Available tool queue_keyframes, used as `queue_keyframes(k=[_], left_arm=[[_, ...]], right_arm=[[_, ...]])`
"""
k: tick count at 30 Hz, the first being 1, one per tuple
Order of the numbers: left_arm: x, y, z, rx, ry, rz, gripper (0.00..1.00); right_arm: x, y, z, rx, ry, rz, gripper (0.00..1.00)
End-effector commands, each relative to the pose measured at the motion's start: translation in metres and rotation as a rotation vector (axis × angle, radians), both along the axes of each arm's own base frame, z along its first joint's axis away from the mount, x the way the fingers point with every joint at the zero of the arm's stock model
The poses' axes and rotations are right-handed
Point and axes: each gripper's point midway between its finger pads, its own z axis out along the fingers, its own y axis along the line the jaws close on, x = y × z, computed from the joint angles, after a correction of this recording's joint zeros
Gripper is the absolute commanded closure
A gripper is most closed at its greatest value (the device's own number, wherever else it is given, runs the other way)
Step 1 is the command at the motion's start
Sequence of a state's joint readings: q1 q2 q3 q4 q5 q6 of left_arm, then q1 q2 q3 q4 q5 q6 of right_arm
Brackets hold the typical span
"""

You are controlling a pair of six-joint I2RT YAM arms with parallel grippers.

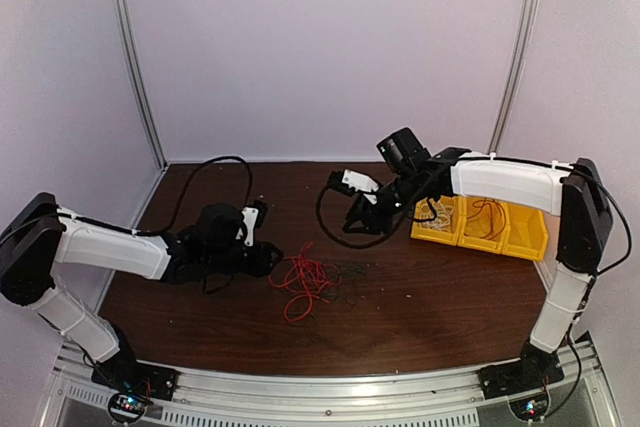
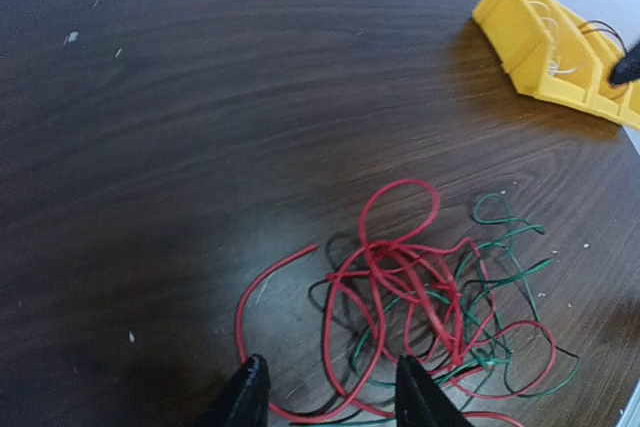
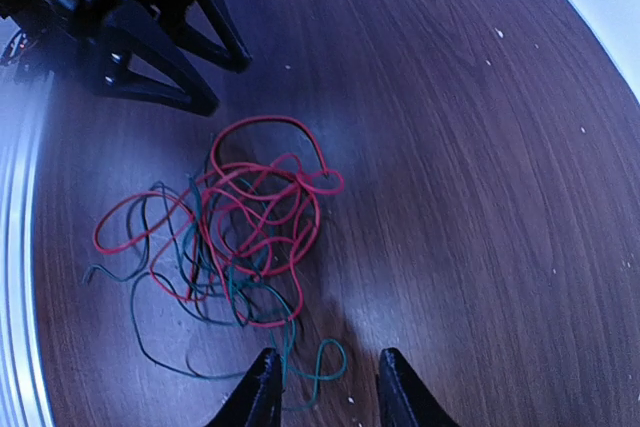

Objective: Untangle the cables

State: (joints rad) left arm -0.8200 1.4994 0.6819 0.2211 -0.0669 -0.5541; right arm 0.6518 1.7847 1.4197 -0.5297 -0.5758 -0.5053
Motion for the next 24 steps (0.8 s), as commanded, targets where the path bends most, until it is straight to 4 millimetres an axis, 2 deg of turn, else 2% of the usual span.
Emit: queue_keyframes(k=[1,3,5,10,15,18,20,24], left_arm=[[-0.003,0.03,-0.031,-0.019,0.184,0.138,0.58],[-0.006,0.039,-0.042,-0.017,0.256,0.194,0.57],[-0.009,0.045,-0.048,-0.002,0.305,0.227,0.49],[0.0,0.045,-0.043,0.042,0.293,0.241,0.39],[0.015,0.039,-0.053,0.167,0.287,0.204,0.49],[0.018,0.032,-0.058,0.19,0.285,0.165,0.52],[0.019,0.023,-0.062,0.19,0.3,0.129,0.53],[0.023,0.015,-0.077,0.248,0.346,0.093,0.57]], right_arm=[[-0.011,0.035,0.019,0.082,-0.015,0.054,0.64],[-0.022,0.043,0.013,0.061,-0.019,0.08,0.63],[-0.031,0.051,0.007,0.033,-0.035,0.104,0.62],[-0.048,0.067,-0.008,0.011,-0.003,0.153,0.6],[-0.078,0.067,-0.033,-0.037,0.0,0.241,0.55],[-0.1,0.068,-0.053,-0.104,-0.093,0.305,0.53],[-0.098,0.073,-0.065,-0.114,-0.126,0.297,0.53],[-0.101,0.076,-0.09,-0.133,-0.06,0.292,0.53]])
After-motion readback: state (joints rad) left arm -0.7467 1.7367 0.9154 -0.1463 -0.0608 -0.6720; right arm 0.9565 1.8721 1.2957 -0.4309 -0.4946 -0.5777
